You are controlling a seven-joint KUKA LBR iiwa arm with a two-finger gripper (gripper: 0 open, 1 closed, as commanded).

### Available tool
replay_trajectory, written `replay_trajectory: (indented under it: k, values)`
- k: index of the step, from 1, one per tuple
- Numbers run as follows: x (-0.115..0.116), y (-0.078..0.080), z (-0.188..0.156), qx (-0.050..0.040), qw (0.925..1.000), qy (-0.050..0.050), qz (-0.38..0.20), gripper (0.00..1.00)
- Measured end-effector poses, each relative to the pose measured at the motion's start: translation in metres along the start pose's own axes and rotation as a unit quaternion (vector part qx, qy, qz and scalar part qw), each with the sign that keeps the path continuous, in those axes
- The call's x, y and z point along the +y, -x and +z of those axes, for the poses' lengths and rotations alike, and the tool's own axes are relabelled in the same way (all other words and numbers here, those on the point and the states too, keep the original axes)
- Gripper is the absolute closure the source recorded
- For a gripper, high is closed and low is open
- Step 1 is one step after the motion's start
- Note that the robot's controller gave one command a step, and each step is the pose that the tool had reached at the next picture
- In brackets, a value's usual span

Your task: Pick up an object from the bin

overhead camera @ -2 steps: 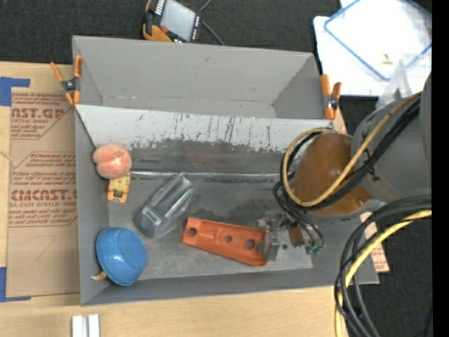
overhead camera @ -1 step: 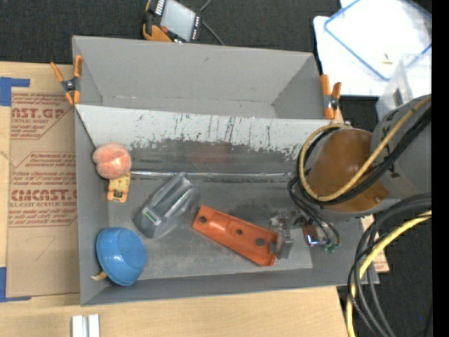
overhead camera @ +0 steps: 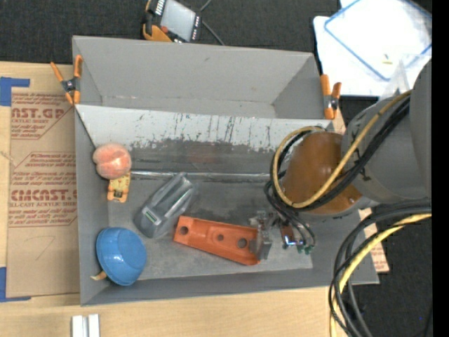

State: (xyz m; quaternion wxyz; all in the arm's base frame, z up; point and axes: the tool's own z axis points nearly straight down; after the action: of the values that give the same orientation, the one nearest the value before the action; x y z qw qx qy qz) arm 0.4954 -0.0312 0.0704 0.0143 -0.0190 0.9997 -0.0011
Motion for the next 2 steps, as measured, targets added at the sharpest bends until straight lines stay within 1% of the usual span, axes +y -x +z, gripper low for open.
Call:
replay_trajectory:
  k: [1,2]
  values:
    - [-0.024,-0.01,0.0,-0.001,0.9999,-0.002,0.015,1.0]
    - [-0.001,-0.002,-0.104,0.0015,1.0,-0.001,-0.005,1.0]
